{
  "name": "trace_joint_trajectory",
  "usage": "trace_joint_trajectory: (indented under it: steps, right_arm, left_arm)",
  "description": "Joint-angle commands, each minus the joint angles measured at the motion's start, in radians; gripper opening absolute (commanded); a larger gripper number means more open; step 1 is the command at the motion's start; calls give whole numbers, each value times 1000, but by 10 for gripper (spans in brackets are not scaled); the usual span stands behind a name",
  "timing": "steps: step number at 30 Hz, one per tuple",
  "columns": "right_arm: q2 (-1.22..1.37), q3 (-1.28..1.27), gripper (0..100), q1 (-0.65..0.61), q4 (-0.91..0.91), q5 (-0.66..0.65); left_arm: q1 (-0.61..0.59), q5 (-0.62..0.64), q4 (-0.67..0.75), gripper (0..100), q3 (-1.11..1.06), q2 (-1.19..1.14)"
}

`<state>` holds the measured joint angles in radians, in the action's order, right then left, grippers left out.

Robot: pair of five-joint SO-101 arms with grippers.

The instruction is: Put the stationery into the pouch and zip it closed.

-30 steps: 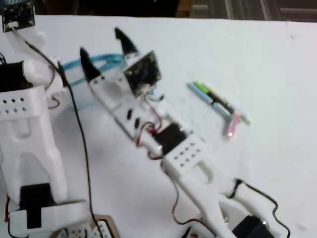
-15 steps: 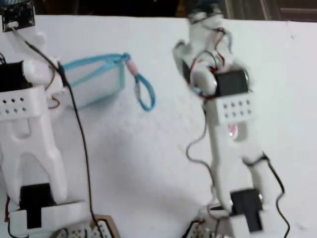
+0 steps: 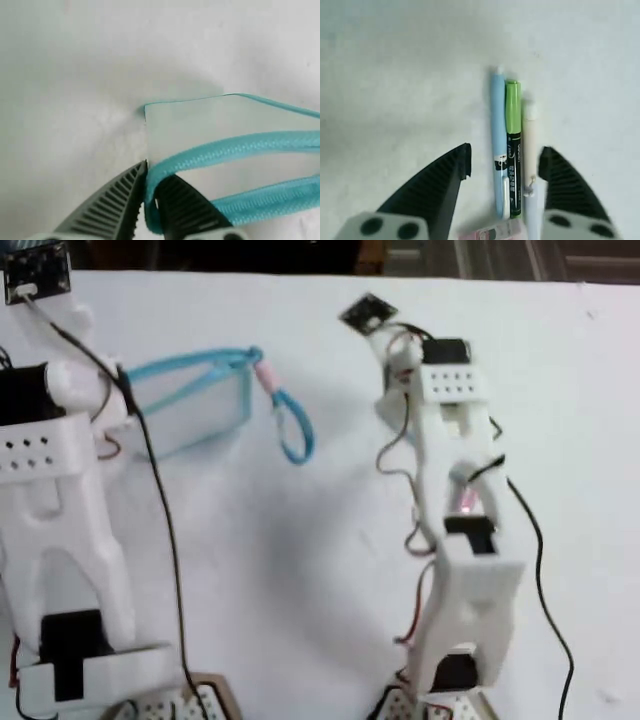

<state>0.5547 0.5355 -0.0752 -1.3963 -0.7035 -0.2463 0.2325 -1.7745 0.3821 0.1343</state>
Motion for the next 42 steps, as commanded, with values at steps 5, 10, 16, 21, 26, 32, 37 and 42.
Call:
trace_joint_trajectory:
  steps: [5,10,16,21,26,32,37,42]
  right_arm:
    - [239,247,335,-24,-13,-12]
    - [415,387,282,-39,-13,-12]
    - [550,539,149,-30,-77,-14]
    - [596,683,25,-22,-157,-11]
    - [598,835,15,-22,-274,-9]
    - [595,1073,19,-13,-377,66]
    - [527,1111,19,-4,-375,316]
    - [354,1056,18,-5,-377,433]
  left_arm:
    - [4,-3,11,21,29,5]
    - [2,-5,11,21,29,5]
    - [2,-5,11,21,32,5]
    - [2,-5,11,21,34,5]
    - [2,-6,11,21,32,5]
    - [2,-6,11,21,34,5]
    - [1,-6,11,22,35,5]
    - [1,-6,11,22,35,7]
